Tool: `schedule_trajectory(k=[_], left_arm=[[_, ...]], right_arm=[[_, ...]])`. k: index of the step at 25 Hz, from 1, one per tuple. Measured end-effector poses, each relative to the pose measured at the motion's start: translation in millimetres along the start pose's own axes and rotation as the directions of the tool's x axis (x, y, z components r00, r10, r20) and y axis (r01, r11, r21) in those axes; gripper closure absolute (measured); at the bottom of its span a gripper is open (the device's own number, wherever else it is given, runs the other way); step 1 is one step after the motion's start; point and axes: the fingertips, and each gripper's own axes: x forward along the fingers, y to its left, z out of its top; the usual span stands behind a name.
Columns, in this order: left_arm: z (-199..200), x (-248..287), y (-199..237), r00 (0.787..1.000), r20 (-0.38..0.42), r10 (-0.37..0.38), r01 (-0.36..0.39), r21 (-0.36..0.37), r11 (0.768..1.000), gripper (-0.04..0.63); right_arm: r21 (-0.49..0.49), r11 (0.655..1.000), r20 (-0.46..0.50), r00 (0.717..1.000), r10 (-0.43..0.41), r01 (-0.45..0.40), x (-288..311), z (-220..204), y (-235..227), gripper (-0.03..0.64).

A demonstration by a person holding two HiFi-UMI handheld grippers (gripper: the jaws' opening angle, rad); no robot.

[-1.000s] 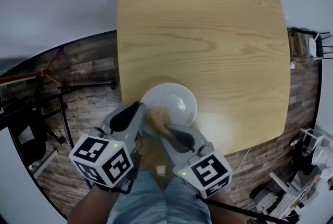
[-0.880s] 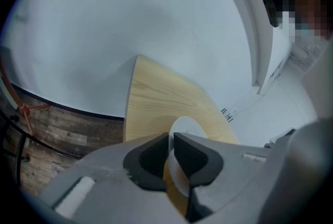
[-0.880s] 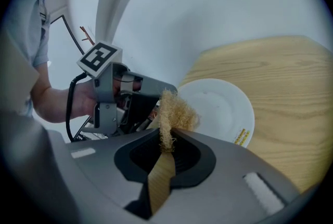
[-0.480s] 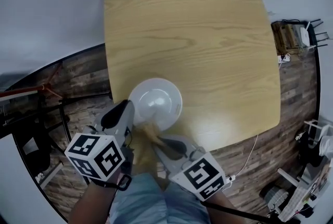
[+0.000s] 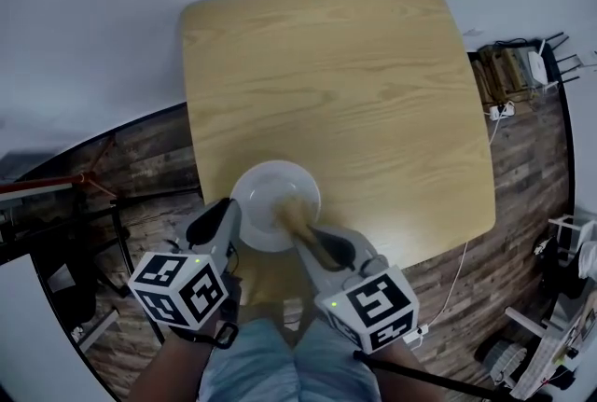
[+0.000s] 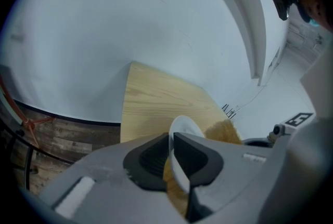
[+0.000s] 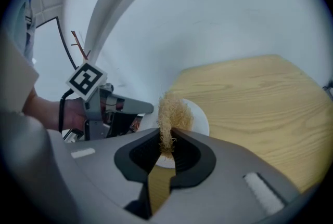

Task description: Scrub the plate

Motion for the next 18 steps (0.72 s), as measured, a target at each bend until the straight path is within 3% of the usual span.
schedule_trajectory(k=[10,18], left_arm=[[-1,3,-4,0.999,-0.018,-0.041,0.041,-0.003,0.999,0.543],[4,1,-2,0.997,-0.025,-0.074,0.074,0.014,0.997,0.543]], right_arm=[[-0.042,0.987,-0.060,0.985,-0.160,0.157,32,14,-41,0.569],[-0.155,0.978,-0.120,0.980,-0.161,0.142,57,20,-28,0.569]])
